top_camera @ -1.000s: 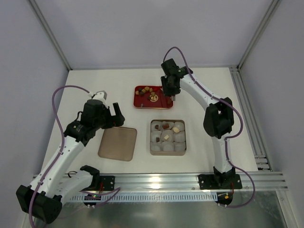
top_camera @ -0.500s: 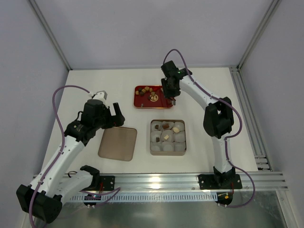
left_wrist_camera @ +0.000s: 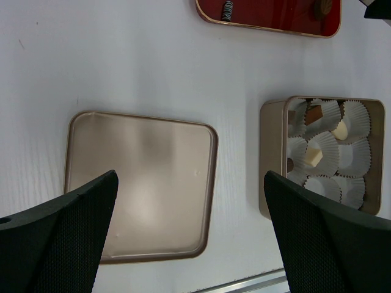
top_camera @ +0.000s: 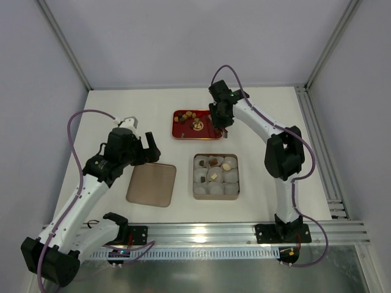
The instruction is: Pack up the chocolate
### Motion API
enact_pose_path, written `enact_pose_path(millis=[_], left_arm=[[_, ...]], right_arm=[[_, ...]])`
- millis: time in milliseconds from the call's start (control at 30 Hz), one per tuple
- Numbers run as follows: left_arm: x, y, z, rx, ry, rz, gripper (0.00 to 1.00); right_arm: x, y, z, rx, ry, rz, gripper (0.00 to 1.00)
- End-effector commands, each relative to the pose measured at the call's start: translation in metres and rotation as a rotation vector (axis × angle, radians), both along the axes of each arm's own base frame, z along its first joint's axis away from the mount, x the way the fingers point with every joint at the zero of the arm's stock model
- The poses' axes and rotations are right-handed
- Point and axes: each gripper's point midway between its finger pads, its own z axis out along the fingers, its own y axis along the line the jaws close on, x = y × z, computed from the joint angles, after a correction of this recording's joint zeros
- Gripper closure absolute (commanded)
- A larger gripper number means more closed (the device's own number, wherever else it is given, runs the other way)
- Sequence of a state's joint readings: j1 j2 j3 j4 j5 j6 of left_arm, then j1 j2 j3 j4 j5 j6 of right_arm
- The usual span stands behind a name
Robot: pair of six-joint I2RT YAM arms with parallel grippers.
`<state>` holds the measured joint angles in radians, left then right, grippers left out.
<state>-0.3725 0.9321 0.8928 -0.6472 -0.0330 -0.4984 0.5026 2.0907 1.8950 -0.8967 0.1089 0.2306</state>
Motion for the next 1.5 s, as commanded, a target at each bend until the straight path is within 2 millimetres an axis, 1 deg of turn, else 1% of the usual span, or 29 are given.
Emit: enact_pose_path(millis=[0,67,133,167,367,567,867,933,1033,1467], left_arm=[[0.004,-0.002,0.004,-0.02,-0.021,0.004,0.0],[0.004,-0.002,0.005,-0.019,-0.023,0.006,0.0],[0.004,-0.002,0.006,-0.021,-0.027,0.006,0.0],[0.004,-0.002,0.005,-0.021,-0.026,0.008,0.0],[0.004,-0.002,0.007,-0.022,-0.03,0.008,0.0],[0.004,-0.001,0.006,-0.021,-0.027,0.008,0.0],[0.003,-0.002,0.006,-0.021,-0.027,0.006,0.0],[0.003,-0.001,0.006,-0.021,-0.029,0.007,0.0],[0.004,-0.001,0.006,-0.02,-0.028,0.009,0.0],[0.003,0.0,0.006,-0.019,-0.03,0.011,0.0]], right_arm=[[-0.008,0.0,0.048,0.067,-0.093,0.006,0.62],[-0.013,-0.002,0.046,0.072,-0.084,0.007,0.62],[-0.018,-0.003,0.05,0.079,-0.089,0.005,0.62],[-0.021,-0.003,0.047,0.076,-0.082,0.007,0.62],[-0.024,-0.004,0.047,0.077,-0.08,0.006,0.62],[-0.025,-0.002,0.049,0.078,-0.085,0.012,0.62],[-0.025,-0.001,0.04,0.067,-0.066,0.014,0.6],[-0.025,-0.001,0.039,0.065,-0.064,0.016,0.58],[-0.024,0.0,0.039,0.064,-0.062,0.019,0.57],[-0.021,0.003,0.028,0.053,-0.034,0.03,0.57]])
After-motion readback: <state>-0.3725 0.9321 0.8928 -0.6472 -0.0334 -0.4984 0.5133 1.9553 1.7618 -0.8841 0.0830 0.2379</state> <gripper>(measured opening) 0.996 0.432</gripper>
